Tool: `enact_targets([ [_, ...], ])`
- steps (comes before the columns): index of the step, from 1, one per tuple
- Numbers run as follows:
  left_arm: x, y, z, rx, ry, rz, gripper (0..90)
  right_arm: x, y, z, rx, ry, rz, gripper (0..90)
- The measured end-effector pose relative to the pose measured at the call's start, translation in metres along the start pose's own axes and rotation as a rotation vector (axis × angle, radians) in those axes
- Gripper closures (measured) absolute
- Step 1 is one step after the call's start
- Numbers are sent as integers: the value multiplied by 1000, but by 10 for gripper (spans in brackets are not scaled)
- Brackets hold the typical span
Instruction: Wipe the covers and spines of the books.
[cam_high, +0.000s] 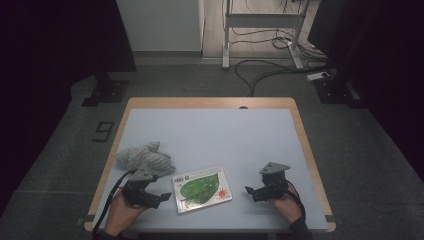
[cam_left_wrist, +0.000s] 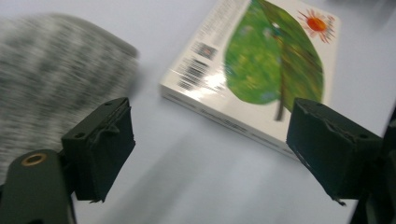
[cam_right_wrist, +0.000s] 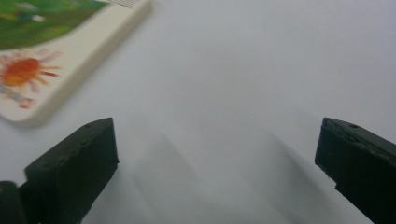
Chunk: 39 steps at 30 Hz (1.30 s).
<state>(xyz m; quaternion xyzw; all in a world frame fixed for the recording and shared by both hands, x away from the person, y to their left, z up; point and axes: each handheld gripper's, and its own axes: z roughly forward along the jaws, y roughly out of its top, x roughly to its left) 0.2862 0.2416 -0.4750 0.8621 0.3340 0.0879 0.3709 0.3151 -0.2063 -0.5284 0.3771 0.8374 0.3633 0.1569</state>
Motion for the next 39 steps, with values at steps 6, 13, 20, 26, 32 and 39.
enact_targets([
  [6,14,11,-6,3,26,5,94,-6,-7,5,12,-27,31,0],
  [13,31,21,-11,13,33,-7,11,-6,-8,5,13,-30,28,0],
  [20,48,32,-22,47,61,0,0,-5,-8,5,10,-31,26,0],
  [26,61,48,-33,58,101,27,0,-5,-8,5,7,-33,26,0],
  [32,82,52,-24,94,135,18,1,-5,-9,5,6,-33,25,0],
  [39,107,36,-2,103,142,-51,30,-5,-9,5,5,-33,25,0],
])
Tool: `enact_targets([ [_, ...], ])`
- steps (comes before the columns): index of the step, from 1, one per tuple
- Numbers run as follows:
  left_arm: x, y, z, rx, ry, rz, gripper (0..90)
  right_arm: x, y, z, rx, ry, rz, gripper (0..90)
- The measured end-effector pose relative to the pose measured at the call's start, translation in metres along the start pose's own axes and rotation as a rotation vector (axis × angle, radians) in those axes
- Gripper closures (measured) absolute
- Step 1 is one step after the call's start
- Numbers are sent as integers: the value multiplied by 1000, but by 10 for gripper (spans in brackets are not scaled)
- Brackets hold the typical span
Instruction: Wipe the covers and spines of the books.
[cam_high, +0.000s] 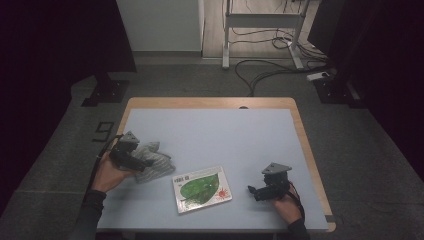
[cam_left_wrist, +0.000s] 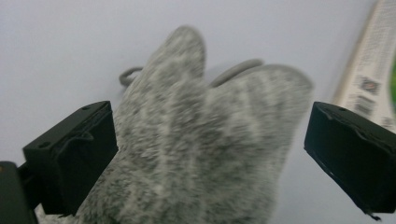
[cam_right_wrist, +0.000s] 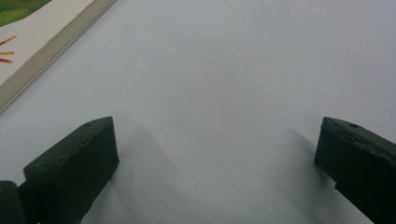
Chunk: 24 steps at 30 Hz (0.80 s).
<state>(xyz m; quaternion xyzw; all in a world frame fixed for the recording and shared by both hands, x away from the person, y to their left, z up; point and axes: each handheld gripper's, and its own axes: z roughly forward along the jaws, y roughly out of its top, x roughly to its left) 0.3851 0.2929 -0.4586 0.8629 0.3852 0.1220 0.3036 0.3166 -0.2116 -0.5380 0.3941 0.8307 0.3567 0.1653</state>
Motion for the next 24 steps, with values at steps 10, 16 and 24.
enact_targets([
  [10,14,-31,32,32,-27,-30,290,0,0,0,0,-1,0,0],
  [16,12,-34,30,6,-20,-57,548,0,0,0,0,-1,0,0],
  [24,11,-25,13,-19,-82,-67,654,0,0,0,0,-1,0,0],
])
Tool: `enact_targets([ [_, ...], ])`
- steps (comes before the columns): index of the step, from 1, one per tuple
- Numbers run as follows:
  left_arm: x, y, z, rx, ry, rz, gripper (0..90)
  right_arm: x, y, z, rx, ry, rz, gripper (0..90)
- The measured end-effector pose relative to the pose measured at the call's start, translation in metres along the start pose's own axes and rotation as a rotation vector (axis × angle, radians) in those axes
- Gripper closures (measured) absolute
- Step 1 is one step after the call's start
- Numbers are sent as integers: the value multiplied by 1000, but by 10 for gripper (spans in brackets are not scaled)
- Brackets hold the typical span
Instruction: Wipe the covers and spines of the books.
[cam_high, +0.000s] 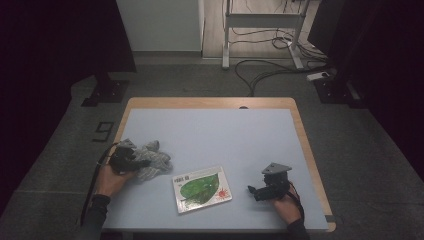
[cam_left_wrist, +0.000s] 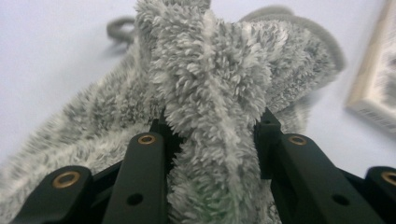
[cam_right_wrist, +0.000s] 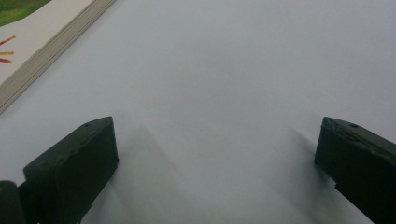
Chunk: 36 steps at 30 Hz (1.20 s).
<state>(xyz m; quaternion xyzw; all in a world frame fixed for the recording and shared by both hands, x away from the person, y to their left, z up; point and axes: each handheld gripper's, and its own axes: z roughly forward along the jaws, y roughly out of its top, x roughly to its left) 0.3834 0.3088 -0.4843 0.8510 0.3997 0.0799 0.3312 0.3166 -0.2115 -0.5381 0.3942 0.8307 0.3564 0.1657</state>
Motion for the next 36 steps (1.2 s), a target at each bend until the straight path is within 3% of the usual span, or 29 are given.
enact_targets([
  [8,-20,20,-31,-62,-7,52,649,0,0,0,0,0,0,0],
  [11,-29,25,-37,-70,-4,76,647,0,0,0,0,0,0,0],
  [15,-42,28,-40,-76,-31,94,643,0,0,0,-1,0,0,0],
  [26,-76,28,-27,-75,-80,167,636,0,0,0,-1,0,-1,0],
  [36,-98,20,2,-52,-99,212,631,0,0,0,-2,-1,-2,0],
])
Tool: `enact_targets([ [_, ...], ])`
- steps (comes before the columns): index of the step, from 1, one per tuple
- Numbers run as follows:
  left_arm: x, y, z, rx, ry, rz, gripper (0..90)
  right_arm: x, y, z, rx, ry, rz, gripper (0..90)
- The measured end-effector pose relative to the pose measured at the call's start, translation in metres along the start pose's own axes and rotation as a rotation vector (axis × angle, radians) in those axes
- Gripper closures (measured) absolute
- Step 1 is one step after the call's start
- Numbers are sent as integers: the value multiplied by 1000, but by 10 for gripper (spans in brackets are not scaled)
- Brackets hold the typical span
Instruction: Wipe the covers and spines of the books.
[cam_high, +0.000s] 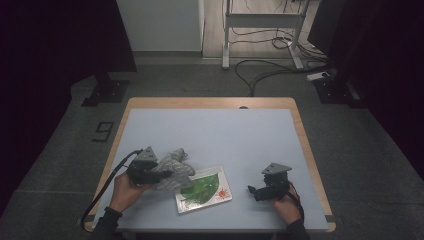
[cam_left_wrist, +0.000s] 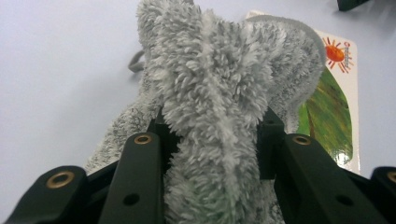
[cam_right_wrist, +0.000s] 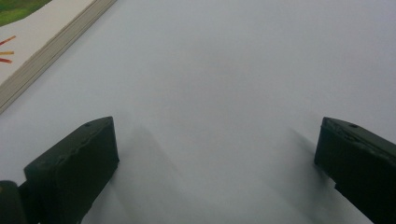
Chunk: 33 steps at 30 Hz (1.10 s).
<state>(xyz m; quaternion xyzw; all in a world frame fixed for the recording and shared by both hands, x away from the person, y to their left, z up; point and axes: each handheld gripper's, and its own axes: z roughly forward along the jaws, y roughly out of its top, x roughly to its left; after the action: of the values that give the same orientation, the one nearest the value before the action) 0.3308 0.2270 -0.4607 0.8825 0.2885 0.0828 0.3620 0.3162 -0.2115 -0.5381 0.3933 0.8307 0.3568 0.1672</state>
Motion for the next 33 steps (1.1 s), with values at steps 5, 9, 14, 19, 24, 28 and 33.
enact_targets([
  [5,-3,-8,14,23,-2,6,628,0,0,0,0,0,0,0],
  [9,-8,-13,26,61,10,39,626,0,0,0,0,0,0,0],
  [14,-7,-13,29,63,-1,42,625,0,0,0,0,0,0,0],
  [19,-8,-7,32,78,-8,47,626,0,0,0,0,0,1,0],
  [24,-14,4,41,96,-6,72,627,0,0,0,0,0,0,0],
  [28,-21,14,50,108,-6,94,627,0,0,0,0,0,0,0],
  [33,-25,24,63,103,-28,96,627,0,0,0,0,0,0,0],
])
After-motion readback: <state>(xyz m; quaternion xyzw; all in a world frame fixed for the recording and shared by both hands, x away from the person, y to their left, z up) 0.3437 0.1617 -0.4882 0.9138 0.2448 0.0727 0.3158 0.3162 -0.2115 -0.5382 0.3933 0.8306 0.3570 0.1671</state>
